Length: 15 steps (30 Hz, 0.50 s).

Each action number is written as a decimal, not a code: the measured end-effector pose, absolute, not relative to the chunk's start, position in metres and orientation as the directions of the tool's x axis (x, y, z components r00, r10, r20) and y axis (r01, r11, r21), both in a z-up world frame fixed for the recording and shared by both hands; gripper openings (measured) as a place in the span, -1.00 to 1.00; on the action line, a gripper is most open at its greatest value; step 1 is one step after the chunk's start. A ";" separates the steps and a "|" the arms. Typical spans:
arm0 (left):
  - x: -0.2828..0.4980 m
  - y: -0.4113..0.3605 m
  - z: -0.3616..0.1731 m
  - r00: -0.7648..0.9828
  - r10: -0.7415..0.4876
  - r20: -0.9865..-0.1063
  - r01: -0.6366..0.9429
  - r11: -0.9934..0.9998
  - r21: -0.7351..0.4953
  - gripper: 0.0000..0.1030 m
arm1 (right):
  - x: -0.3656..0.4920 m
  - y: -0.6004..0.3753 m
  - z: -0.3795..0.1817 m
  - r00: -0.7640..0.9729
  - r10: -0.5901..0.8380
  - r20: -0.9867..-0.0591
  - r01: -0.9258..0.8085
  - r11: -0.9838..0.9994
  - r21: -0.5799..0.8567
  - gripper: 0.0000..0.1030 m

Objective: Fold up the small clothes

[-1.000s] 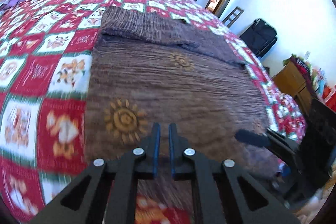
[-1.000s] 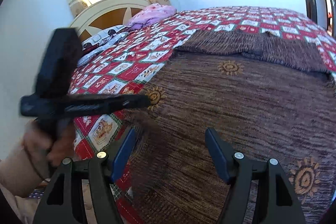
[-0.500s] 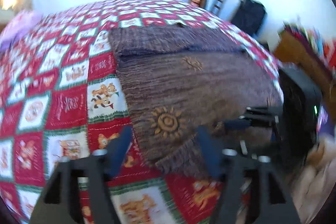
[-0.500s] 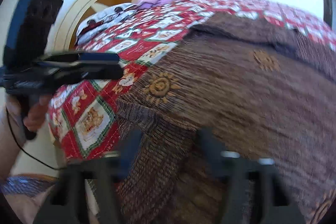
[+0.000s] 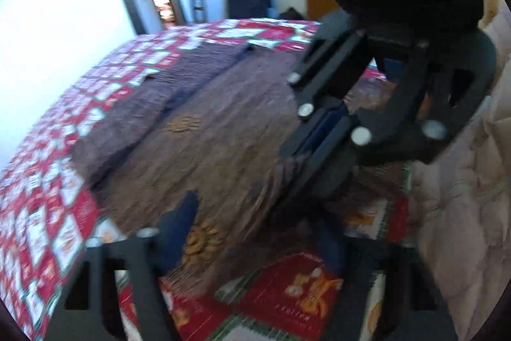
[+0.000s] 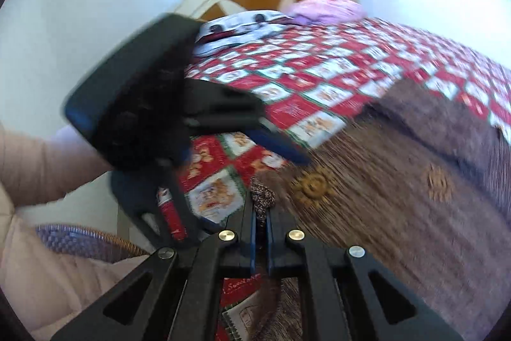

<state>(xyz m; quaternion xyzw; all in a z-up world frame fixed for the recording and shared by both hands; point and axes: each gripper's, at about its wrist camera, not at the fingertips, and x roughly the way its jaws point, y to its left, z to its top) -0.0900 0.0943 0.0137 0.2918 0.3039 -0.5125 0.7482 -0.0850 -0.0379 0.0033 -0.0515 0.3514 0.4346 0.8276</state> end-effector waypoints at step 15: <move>-0.009 0.113 0.010 0.363 -0.666 -0.652 0.706 0.653 -0.274 -0.87 | -0.041 -0.169 0.017 0.657 0.620 -0.428 -0.395 0.768 0.505 -0.02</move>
